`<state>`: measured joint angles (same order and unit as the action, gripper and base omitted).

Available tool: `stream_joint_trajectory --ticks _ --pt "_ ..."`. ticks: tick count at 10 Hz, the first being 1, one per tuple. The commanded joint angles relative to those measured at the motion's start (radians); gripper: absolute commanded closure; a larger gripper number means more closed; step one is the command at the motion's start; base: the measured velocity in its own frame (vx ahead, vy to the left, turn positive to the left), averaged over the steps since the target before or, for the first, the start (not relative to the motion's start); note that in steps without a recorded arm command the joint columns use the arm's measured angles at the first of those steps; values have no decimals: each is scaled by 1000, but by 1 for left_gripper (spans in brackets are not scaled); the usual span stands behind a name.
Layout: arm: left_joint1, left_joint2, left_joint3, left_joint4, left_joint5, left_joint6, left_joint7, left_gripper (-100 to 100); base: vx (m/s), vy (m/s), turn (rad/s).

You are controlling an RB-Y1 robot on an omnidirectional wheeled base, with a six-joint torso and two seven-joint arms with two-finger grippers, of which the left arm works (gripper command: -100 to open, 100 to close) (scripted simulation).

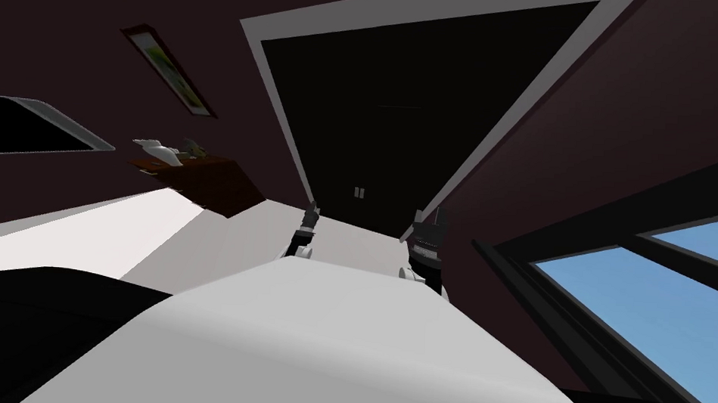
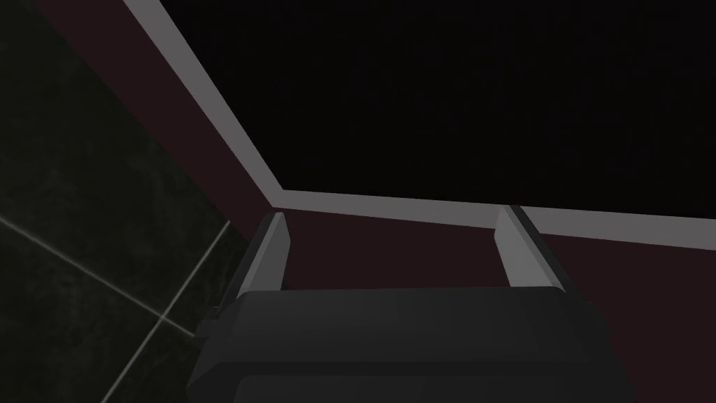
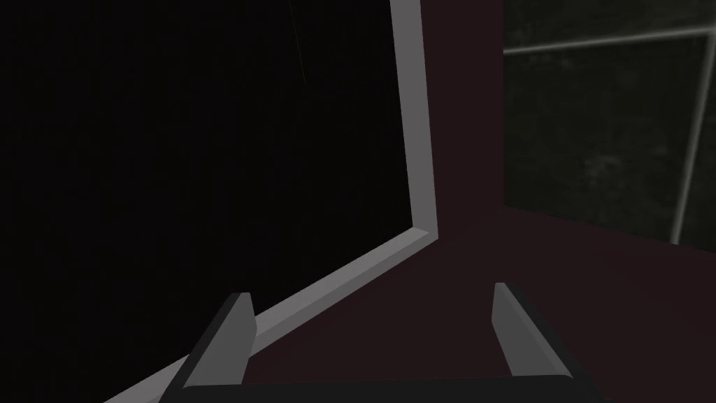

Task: Pull the door open

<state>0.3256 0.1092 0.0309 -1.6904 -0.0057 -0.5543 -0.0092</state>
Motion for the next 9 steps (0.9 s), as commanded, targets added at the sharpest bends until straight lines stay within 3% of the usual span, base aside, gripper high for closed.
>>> stream_joint_trajectory --ticks 1,9 --pt "-8 7 0 36 4 -9 9 -100 102 -24 -68" --pt "-55 34 -1 227 21 -63 49 -100 103 -24 -61"
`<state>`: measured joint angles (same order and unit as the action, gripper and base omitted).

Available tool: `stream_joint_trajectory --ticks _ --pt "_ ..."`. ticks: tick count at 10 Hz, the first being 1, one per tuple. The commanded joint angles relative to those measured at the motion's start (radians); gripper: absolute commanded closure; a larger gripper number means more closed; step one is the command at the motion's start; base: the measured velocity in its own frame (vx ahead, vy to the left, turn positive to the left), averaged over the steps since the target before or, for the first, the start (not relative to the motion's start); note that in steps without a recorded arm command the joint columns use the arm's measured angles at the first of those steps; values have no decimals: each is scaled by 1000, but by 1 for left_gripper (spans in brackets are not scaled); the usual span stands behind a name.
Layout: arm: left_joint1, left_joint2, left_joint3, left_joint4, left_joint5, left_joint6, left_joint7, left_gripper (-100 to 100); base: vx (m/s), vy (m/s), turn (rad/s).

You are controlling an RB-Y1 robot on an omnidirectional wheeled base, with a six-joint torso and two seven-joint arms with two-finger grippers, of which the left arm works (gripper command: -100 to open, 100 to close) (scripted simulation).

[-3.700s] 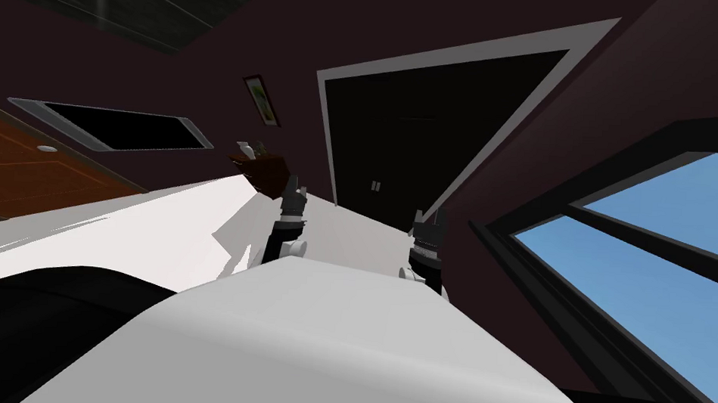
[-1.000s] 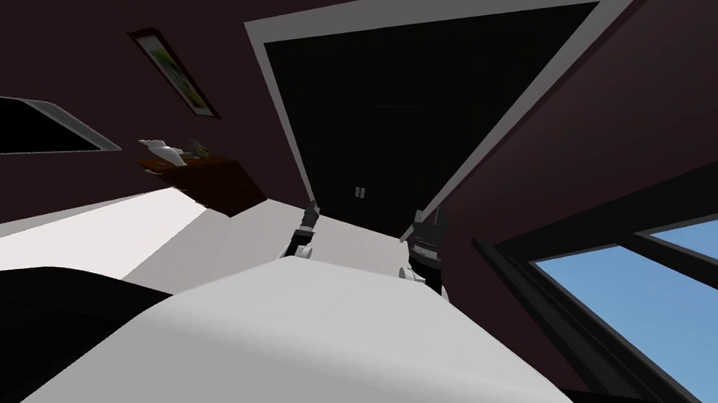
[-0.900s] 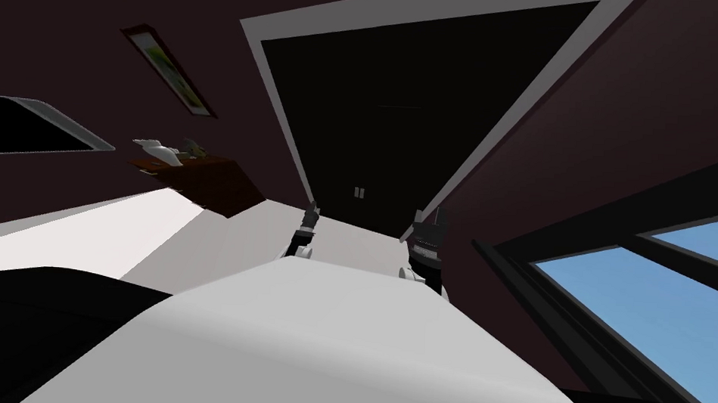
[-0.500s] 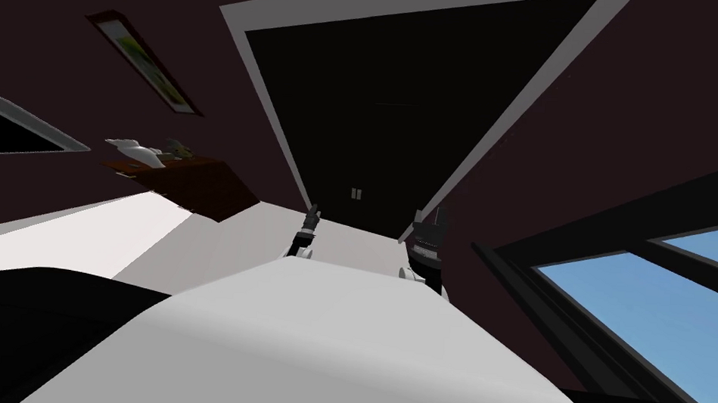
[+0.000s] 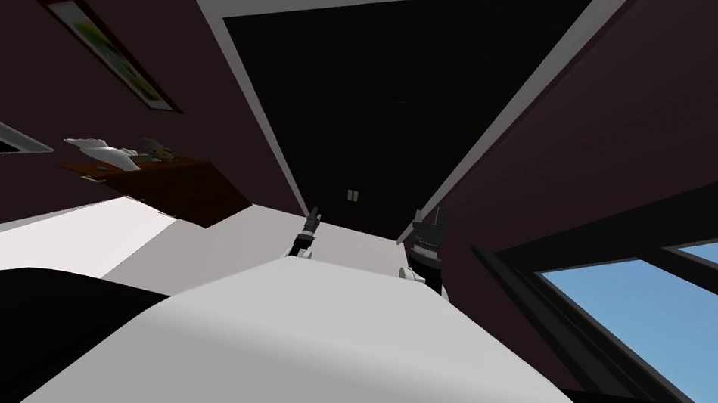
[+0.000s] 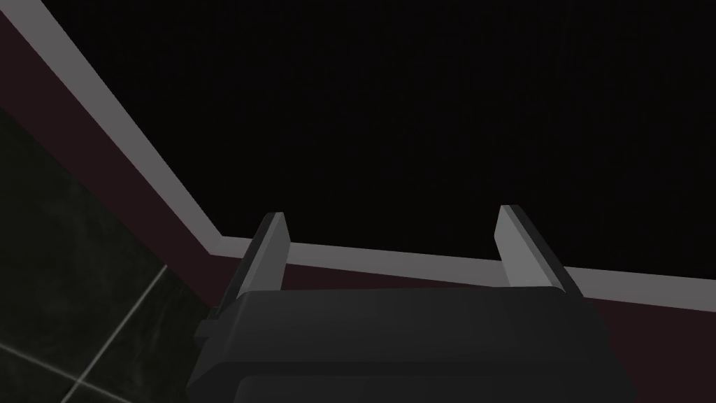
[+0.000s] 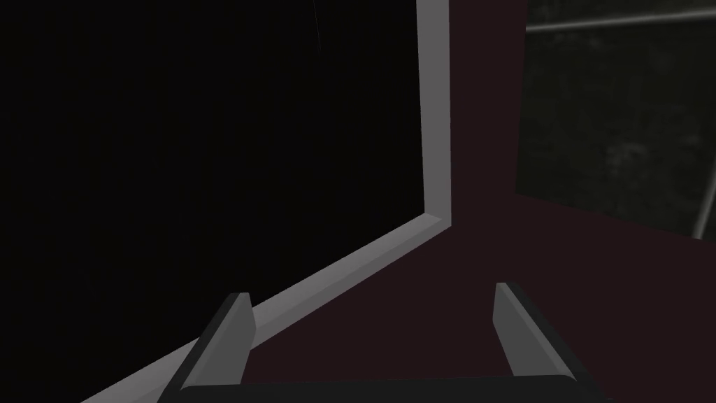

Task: Pull the door open

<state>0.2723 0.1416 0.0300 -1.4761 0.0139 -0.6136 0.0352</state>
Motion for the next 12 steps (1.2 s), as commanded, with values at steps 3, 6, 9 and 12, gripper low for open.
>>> stream_joint_trajectory --ticks 3,6,9,12 --pt "-19 11 -1 83 8 -24 18 -100 111 -19 -65" --pt "-36 19 -1 152 14 -43 33 -100 107 -23 -60" --pt "-53 27 -2 217 19 -62 46 -100 103 -11 -57" --pt "-69 34 -3 280 25 -79 59 -100 110 -18 -57"
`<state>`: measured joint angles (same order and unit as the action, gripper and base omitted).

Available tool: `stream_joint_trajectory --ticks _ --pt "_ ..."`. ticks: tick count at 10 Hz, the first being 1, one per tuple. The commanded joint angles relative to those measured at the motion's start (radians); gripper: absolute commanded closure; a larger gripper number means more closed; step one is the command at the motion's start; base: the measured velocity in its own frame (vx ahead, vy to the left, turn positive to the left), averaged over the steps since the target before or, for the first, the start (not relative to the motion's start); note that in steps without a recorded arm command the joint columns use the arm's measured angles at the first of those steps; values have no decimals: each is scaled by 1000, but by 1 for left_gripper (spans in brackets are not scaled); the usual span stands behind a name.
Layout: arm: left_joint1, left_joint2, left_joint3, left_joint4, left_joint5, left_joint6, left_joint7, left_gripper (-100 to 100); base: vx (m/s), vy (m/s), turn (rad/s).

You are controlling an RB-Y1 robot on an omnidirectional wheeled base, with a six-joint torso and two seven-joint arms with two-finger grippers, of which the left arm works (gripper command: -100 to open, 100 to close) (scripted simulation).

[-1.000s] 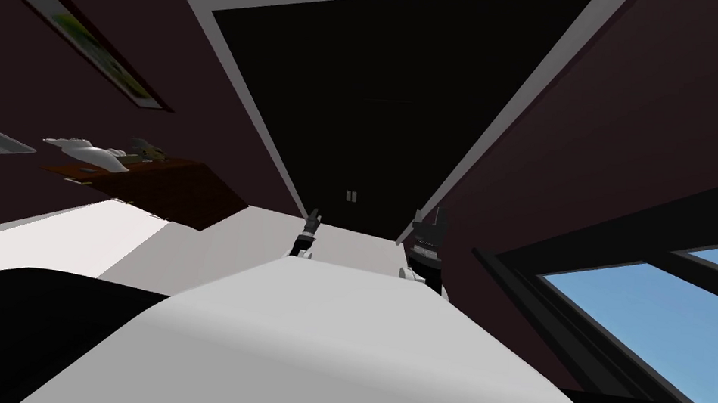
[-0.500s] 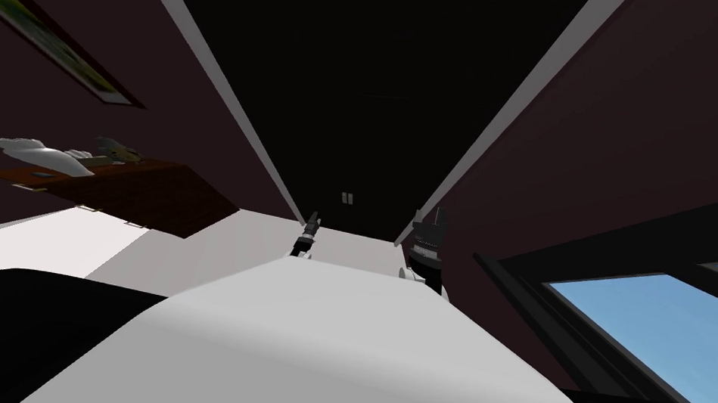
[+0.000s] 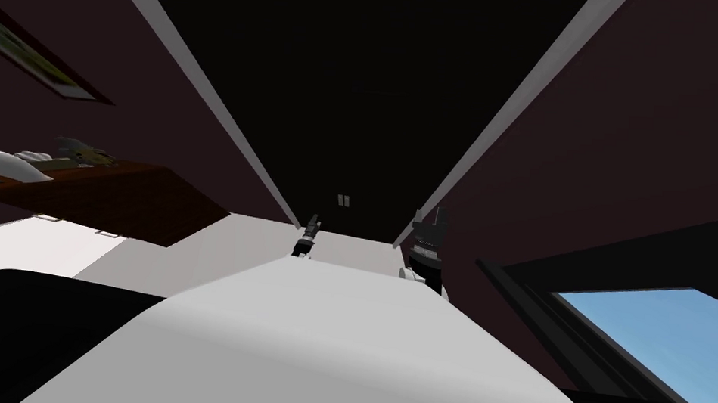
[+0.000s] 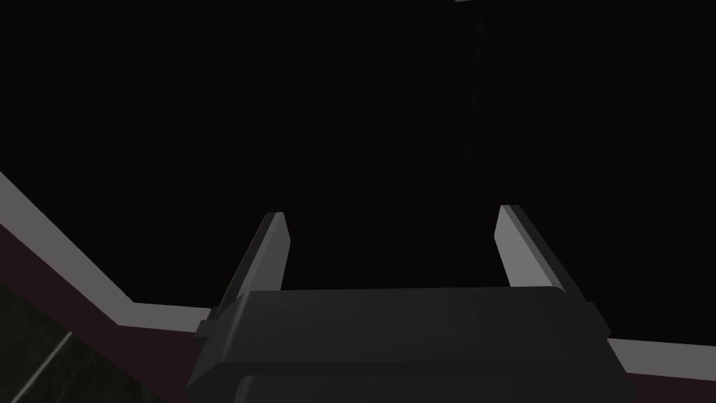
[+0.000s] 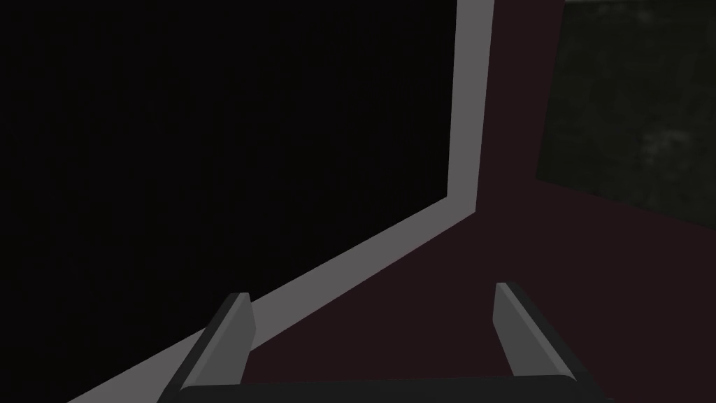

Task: Pull the door open

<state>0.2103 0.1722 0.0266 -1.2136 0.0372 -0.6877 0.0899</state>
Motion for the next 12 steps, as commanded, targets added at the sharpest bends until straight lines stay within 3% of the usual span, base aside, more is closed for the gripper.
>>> stream_joint_trajectory --ticks 1,12 --pt "-12 5 0 37 3 -11 8 -100 105 1 -50" --pt "-82 28 -4 289 25 -83 60 -100 147 -3 -66"
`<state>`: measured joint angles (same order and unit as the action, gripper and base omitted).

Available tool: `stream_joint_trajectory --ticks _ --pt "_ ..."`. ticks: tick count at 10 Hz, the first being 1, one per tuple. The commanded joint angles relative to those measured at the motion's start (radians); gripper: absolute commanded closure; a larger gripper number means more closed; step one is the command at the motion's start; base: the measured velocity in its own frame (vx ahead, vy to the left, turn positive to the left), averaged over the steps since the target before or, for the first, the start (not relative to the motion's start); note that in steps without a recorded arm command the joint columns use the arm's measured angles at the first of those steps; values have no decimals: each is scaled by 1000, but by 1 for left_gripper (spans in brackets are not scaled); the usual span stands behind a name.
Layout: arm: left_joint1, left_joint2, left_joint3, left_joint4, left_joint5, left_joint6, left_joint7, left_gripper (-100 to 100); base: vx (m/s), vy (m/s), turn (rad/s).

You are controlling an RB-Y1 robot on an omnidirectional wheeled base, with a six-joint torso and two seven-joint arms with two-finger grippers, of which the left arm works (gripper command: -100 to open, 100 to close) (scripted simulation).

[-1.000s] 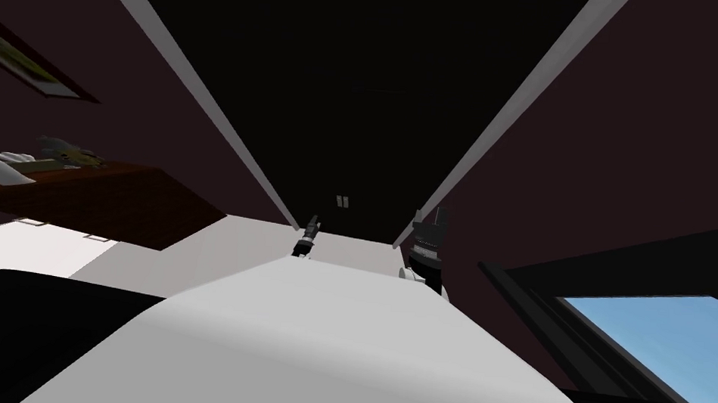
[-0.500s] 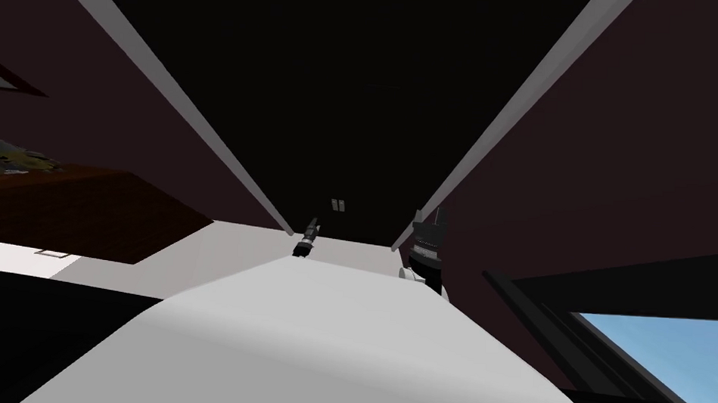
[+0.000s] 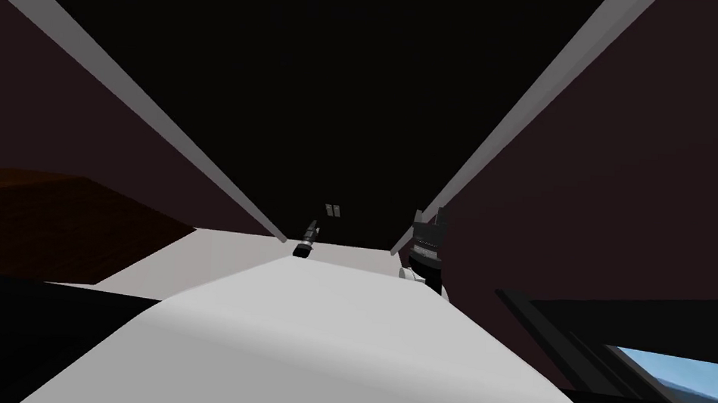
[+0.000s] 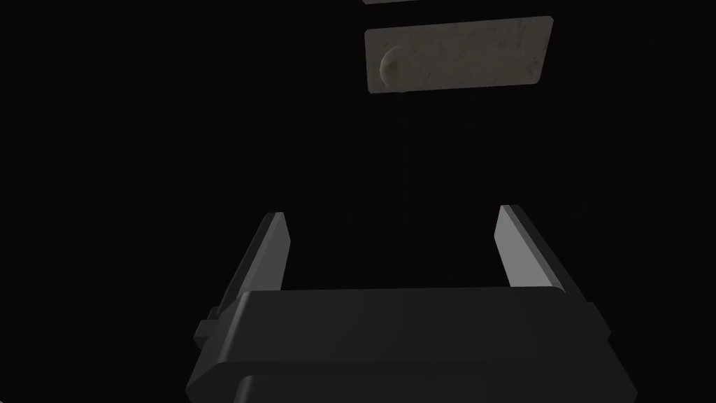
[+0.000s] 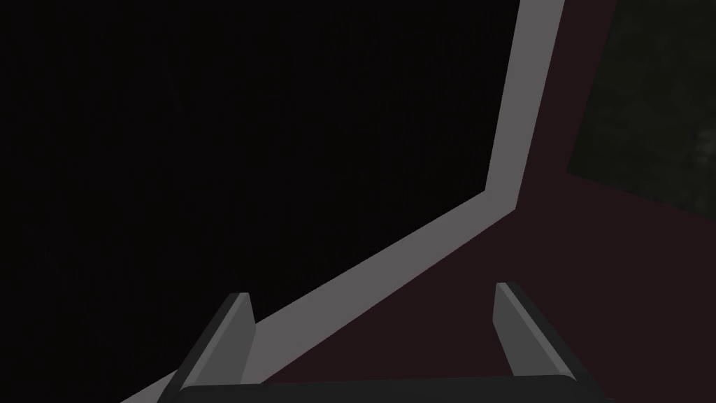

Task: Pull the door open

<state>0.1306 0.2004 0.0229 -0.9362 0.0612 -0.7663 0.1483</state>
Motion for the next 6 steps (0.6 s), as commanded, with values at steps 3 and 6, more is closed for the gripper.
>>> stream_joint_trajectory --ticks 3,6 --pt "-12 2 -2 37 3 -12 8 -100 144 -4 -52" --pt "-12 2 -2 38 4 -13 7 -100 -66 11 2"
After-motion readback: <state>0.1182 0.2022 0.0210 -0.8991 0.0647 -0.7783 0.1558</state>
